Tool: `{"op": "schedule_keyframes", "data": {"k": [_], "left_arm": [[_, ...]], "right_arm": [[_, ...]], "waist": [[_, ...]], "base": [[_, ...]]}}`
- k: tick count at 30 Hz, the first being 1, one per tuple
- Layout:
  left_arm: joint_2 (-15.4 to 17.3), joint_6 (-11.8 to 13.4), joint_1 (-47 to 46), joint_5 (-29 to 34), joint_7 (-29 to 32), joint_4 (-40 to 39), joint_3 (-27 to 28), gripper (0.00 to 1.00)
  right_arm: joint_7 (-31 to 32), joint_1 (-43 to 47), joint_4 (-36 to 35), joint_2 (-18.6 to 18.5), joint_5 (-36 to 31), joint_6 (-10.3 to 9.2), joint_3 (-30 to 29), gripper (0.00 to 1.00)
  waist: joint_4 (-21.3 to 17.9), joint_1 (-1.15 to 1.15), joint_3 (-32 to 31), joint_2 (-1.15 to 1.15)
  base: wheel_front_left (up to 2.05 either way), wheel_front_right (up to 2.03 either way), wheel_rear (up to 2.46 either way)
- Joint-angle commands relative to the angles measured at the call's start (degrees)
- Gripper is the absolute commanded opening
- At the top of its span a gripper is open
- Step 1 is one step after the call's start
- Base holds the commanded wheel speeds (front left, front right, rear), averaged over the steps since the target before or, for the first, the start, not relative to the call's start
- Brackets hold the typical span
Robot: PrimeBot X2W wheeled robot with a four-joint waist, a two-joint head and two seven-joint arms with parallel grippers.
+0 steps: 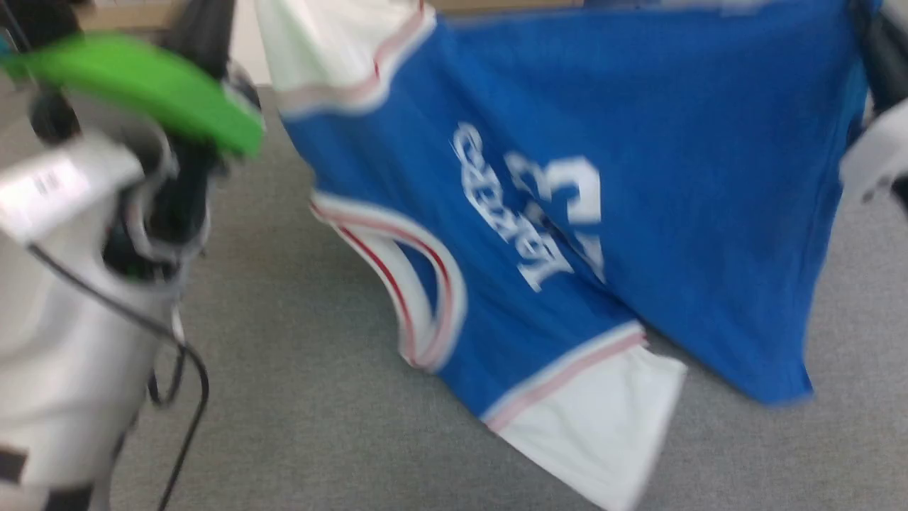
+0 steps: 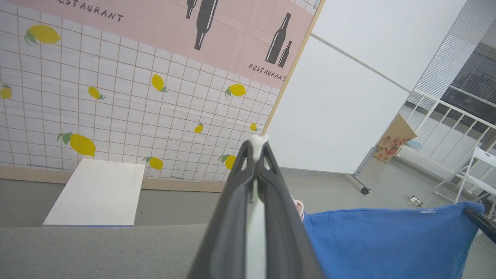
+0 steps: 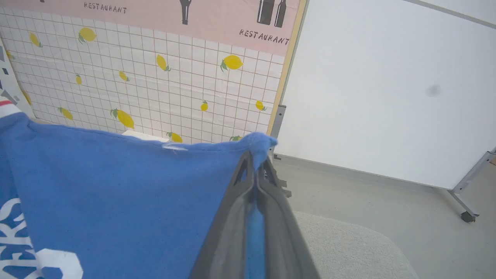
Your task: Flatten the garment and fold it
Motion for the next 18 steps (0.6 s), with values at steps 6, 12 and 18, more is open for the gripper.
{"op": "schedule_keyframes", "data": {"k": [6, 12, 18], "left_arm": [[-2.33, 0.88, -19.49, 4.20, -0.87, 6.04, 1.55, 0.00], [-3.04, 1.45, -37.59, 9.77, -3.80, 10.64, 2.05, 0.00], [-4.41, -1.06, -49.16, 12.40, -10.76, 14.65, 3.23, 0.00]], "right_arm": [[-0.94, -16.94, 5.83, 0.23, 1.24, -0.09, 0.45, 0.00], [-5.80, -30.71, 12.04, 2.76, 0.83, -0.09, -2.36, 0.00], [-14.55, -39.02, 16.82, 4.46, -3.54, -0.09, -6.07, 0.00]], "waist": [[-3.11, 0.00, 12.63, 0.32], [-4.57, 0.00, 19.63, 0.32], [-5.01, 0.00, 21.98, 0.32]], "base": [[0.00, 0.00, 0.00], [0.00, 0.00, 0.00], [0.00, 0.00, 0.00]]}}
